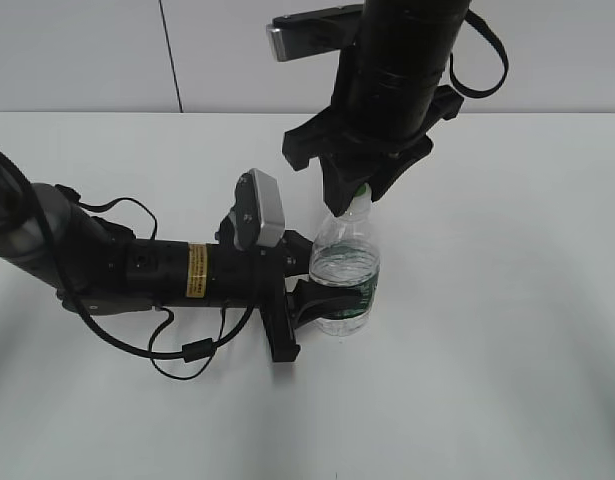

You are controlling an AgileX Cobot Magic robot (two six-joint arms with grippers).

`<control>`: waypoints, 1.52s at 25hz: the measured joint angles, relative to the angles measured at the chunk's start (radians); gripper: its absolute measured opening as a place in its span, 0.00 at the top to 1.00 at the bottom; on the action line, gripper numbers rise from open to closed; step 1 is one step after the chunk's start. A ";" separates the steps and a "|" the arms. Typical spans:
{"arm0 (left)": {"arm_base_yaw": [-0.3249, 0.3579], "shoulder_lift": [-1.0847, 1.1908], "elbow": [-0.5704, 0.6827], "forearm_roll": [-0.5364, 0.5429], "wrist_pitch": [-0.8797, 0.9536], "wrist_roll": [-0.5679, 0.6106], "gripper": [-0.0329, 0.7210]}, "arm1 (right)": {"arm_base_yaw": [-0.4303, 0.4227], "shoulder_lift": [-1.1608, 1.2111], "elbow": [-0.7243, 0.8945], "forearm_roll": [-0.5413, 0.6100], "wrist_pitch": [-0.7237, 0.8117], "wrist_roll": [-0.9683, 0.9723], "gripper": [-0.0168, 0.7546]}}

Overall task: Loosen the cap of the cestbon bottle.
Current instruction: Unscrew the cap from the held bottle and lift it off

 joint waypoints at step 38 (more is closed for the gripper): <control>0.000 0.000 -0.004 0.003 0.004 0.001 0.57 | 0.000 -0.118 -0.021 0.001 0.007 -1.259 0.58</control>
